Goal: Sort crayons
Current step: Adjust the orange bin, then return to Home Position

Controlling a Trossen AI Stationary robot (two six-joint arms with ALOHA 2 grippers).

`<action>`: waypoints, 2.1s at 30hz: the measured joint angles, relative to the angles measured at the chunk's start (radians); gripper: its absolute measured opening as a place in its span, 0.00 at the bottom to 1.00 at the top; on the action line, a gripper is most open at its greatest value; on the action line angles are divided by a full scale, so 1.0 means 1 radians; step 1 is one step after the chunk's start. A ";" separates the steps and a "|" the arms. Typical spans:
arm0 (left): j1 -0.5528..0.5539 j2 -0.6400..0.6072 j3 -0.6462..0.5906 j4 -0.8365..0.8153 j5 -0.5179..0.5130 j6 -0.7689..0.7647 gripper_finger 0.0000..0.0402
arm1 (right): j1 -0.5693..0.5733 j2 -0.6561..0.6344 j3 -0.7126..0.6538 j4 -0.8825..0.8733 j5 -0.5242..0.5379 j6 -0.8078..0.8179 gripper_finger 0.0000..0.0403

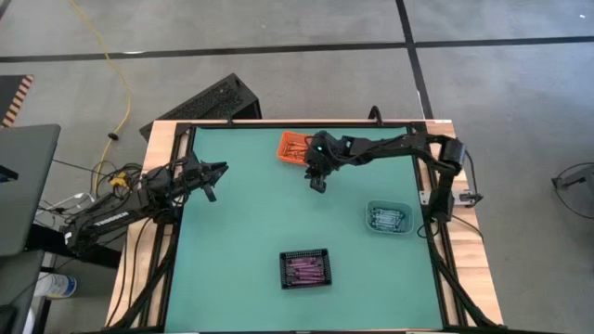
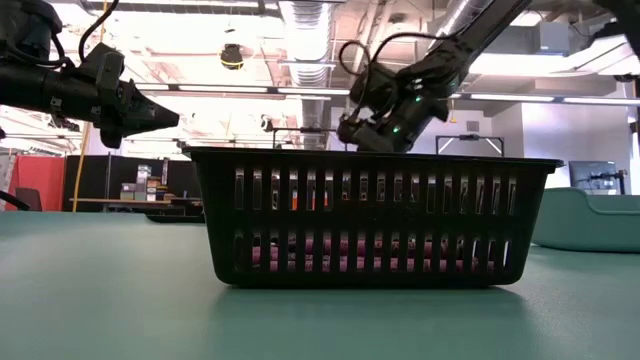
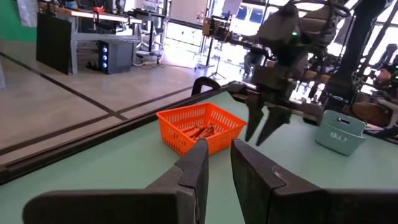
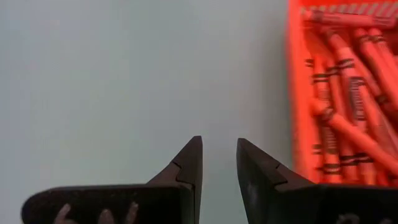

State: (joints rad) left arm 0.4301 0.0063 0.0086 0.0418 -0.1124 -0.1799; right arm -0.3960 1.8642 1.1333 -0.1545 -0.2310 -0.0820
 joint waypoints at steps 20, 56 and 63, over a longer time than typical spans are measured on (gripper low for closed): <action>0.000 0.000 0.000 0.000 0.000 0.000 0.14 | 0.067 -0.079 0.099 -0.301 -0.001 -0.072 0.23; 0.000 0.000 0.000 0.000 0.000 0.000 0.14 | 0.504 -1.151 -0.915 0.465 0.296 0.170 0.23; 0.000 0.000 0.000 0.000 0.000 0.000 0.14 | 0.399 -1.355 -0.975 0.320 0.233 0.160 0.23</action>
State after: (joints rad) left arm 0.4301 0.0063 0.0090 0.0418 -0.1123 -0.1799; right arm 0.0026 0.5097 0.1585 0.1650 0.0023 0.0782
